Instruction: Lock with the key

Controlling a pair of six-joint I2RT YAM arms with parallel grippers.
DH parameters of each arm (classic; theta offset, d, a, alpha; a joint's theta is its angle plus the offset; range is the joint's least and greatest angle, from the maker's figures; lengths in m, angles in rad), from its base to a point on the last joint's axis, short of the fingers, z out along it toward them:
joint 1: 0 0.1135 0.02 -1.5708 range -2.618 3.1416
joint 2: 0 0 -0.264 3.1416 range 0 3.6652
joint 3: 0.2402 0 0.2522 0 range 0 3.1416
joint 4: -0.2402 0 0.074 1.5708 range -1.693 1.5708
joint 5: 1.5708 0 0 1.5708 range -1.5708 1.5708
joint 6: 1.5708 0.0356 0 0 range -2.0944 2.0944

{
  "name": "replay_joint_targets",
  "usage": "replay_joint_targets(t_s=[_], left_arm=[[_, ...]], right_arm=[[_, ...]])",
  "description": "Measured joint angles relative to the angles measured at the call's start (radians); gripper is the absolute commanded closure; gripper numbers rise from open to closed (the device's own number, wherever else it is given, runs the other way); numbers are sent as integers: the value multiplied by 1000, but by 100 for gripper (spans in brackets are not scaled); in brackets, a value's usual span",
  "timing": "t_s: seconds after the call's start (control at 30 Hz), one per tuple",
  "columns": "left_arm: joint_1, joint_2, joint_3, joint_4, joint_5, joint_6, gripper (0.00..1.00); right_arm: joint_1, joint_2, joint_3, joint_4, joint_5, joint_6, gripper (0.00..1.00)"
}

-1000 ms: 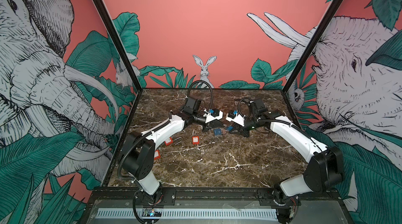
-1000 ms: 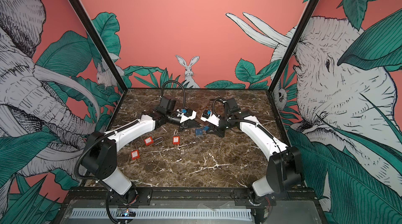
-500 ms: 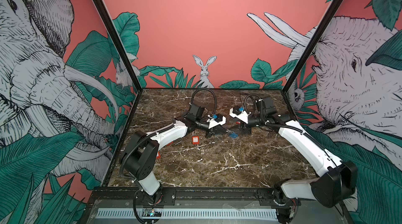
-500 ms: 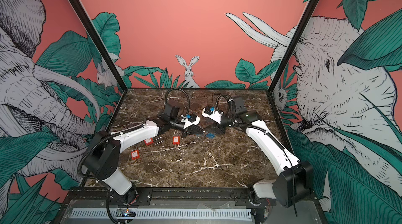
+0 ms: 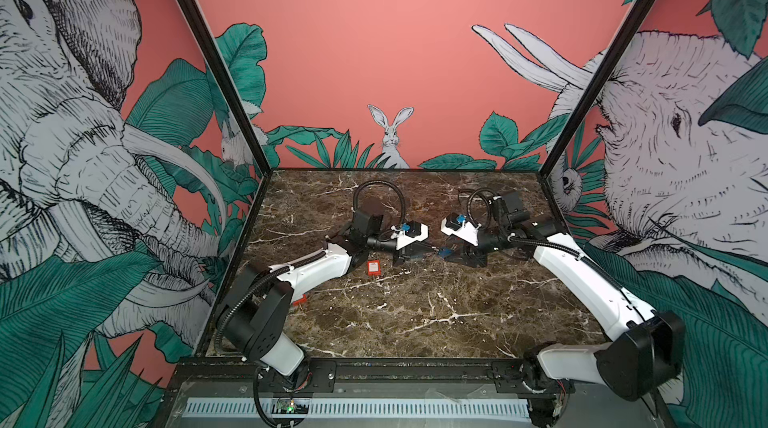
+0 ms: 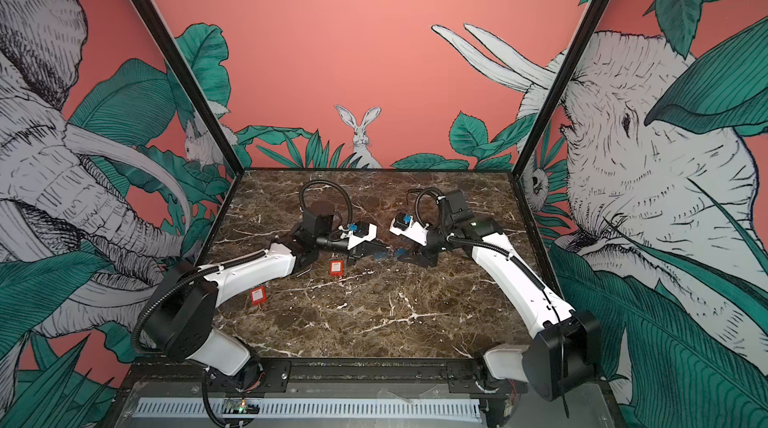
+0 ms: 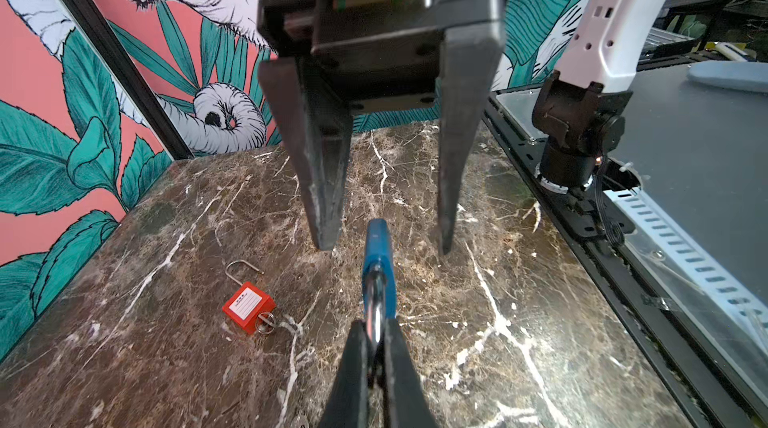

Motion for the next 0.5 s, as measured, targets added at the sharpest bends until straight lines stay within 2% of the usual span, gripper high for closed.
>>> replay_joint_targets(t_s=[0.2,0.5], left_arm=[[-2,0,-12,40,0,-15,100],[-4,-1,-18,64,1,-23,100]], right_arm=[[12,29,3,-2,29,-23,55],[18,64,10,-39,30,-51,73]])
